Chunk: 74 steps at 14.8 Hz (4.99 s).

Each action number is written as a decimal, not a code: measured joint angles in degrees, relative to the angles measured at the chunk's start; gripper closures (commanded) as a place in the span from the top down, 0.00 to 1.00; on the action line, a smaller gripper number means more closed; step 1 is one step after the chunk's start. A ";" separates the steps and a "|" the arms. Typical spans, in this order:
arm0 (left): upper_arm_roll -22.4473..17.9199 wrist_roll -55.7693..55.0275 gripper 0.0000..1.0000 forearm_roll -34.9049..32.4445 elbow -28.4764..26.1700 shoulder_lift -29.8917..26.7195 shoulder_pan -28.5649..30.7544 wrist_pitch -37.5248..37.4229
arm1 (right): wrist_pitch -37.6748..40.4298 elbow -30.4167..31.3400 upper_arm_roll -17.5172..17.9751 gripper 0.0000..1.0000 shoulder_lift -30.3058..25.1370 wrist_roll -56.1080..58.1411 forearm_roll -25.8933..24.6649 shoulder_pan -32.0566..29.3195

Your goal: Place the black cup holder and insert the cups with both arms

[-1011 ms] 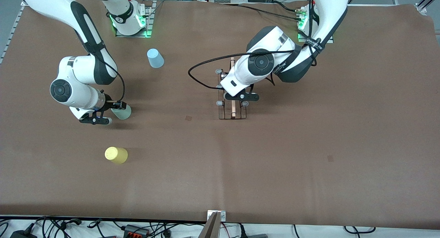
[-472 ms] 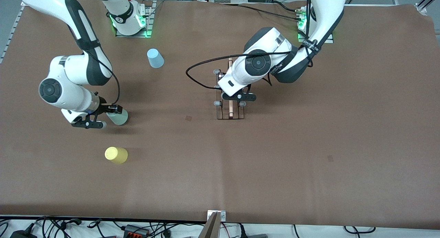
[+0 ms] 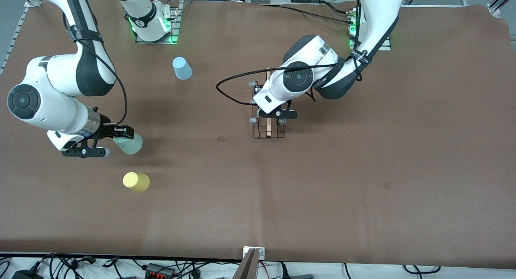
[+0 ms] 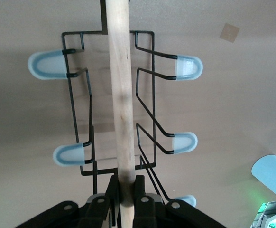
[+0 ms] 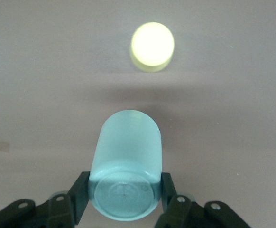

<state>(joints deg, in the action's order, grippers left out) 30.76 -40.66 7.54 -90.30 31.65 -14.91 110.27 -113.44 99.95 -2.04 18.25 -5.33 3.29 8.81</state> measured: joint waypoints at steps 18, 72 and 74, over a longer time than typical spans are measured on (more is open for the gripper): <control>-0.59 10.99 1.00 -0.05 6.51 -11.22 18.23 -23.96 | 0.54 -1.67 0.50 0.32 0.47 0.00 0.02 9.13; -10.33 27.29 1.00 -5.95 -1.94 -29.18 19.10 -29.13 | 1.19 -4.67 0.64 0.65 8.51 -24.04 8.07 40.46; -9.28 27.61 1.00 -5.13 -1.97 -29.18 19.03 -30.61 | 1.08 -4.67 0.64 1.00 8.62 -24.10 8.08 40.46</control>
<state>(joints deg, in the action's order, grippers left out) 21.48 -13.05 2.41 -92.27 2.47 4.11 79.66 -112.36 95.27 -1.40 26.87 -29.43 11.36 49.27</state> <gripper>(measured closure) 0.000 0.348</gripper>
